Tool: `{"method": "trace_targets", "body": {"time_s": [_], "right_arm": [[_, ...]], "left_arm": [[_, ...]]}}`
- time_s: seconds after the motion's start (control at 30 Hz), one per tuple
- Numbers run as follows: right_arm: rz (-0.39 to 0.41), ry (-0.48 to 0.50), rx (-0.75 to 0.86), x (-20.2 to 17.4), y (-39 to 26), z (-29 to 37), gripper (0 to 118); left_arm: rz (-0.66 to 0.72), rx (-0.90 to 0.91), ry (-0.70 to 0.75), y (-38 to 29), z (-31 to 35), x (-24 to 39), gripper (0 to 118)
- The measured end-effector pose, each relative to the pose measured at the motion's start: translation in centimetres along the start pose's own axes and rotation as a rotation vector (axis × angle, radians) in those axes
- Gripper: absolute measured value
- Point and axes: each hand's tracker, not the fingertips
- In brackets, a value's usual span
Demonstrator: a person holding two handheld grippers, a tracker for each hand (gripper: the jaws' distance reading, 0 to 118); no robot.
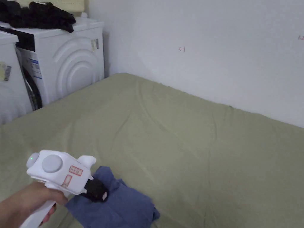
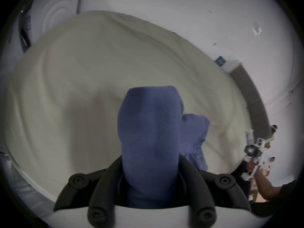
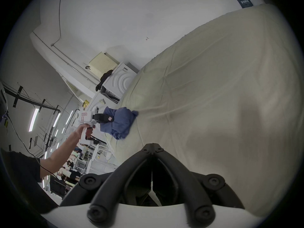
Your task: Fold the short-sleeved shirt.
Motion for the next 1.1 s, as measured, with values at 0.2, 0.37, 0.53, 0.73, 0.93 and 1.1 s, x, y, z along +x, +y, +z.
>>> {"method": "trace_targets", "body": {"time_s": [0.2, 0.37, 0.53, 0.73, 0.93, 1.1], "right_arm": [[-0.016, -0.041, 0.006, -1.2, -0.8, -0.6, 1], [-0.016, -0.06, -0.005, -2.0, -0.7, -1.3, 1], [0.019, -0.058, -0.004, -3.6, -0.5, -1.1, 1], [0.073, -0.059, 0.068, -5.8, -0.8, 2.3, 1], [0.318, -0.382, 0.224, -11.0, -0.2, 10.1, 1], [0.456, -0.477, 0.428, -15.7, -0.4, 19.0, 1]], "left_arm": [[0.062, -0.102, 0.109, 1.3, -0.7, -9.8, 21], [0.065, -0.011, 0.183, -0.3, -0.5, -9.7, 102], [0.127, 0.116, 0.211, -2.9, 4.1, -10.8, 109], [0.097, 0.447, 0.436, -7.8, 10.9, -2.5, 59], [-0.143, 0.809, 0.391, -14.1, 13.5, 15.0, 10], [-0.262, 1.015, 0.245, -19.6, 15.8, 29.5, 9]]}}
